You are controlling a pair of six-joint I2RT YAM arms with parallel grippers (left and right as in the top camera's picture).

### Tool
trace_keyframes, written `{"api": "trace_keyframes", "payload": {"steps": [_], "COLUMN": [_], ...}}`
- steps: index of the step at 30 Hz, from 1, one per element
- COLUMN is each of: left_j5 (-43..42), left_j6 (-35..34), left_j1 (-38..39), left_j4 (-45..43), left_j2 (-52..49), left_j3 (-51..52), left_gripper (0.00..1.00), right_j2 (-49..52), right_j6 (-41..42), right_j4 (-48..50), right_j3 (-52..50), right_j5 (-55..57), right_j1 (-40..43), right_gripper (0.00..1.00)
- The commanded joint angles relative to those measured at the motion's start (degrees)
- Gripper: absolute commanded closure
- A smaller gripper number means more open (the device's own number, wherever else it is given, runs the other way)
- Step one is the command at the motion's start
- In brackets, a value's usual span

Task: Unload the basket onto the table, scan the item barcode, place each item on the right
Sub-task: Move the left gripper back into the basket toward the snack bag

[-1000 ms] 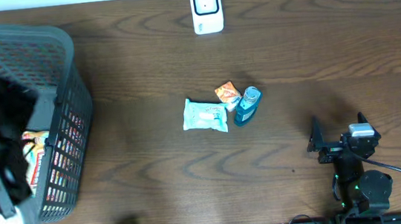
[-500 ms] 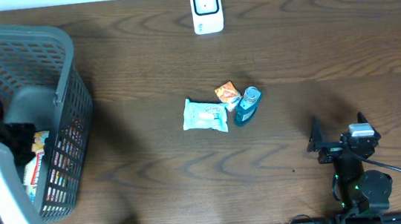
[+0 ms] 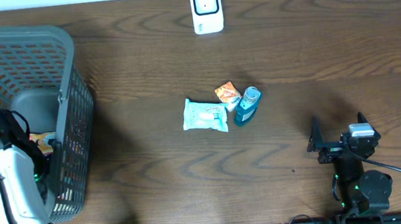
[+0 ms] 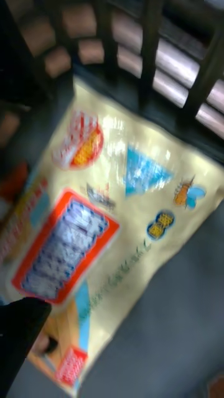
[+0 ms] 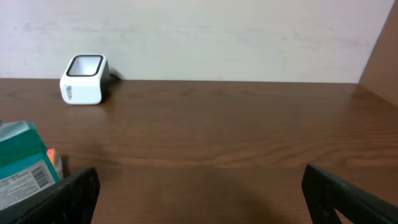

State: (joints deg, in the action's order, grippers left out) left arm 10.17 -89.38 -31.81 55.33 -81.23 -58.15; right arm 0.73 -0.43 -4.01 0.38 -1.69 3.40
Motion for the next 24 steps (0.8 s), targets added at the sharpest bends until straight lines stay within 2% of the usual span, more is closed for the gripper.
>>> {"api": "trace_keyframes", "payload": {"steps": [1, 8, 19, 20, 21, 23, 24], "left_j5": [0.13, 0.13, -0.33, -0.31, -0.31, 0.02, 0.68], "left_j6": [-4.2, -5.68, -5.6, -5.6, -5.6, -5.44, -5.18], "left_j1": [-0.04, -0.07, -0.07, -0.07, -0.07, -0.07, -0.07], "left_j4": [-3.04, -8.68, -10.38, -10.29, -10.27, -10.27, -10.32], "left_j2": [-0.07, -2.4, -15.72, -16.59, -17.25, -17.79, -17.77], "left_j3": [1.92, 3.96, 3.96, 3.96, 3.96, 3.96, 3.93], "left_gripper": [0.02, 0.02, 0.01, 0.05, 0.16, 0.53, 0.67], "right_j2": [-0.13, -0.13, -0.13, -0.13, -0.13, -0.13, -0.13], "right_j6": [0.79, 0.79, 0.79, 0.79, 0.79, 0.79, 0.79], "right_j4": [-0.22, -0.22, -0.22, -0.22, -0.22, -0.22, -0.22], "right_j3": [-0.07, -0.07, -0.07, -0.07, -0.07, -0.07, -0.07], "right_j5": [0.07, 0.07, 0.07, 0.07, 0.07, 0.07, 0.07], "right_j1": [-0.35, -0.35, -0.35, -0.35, -0.35, -0.35, -0.35], "right_gripper": [0.01, 0.01, 0.01, 0.01, 0.01, 0.01, 0.01]}}
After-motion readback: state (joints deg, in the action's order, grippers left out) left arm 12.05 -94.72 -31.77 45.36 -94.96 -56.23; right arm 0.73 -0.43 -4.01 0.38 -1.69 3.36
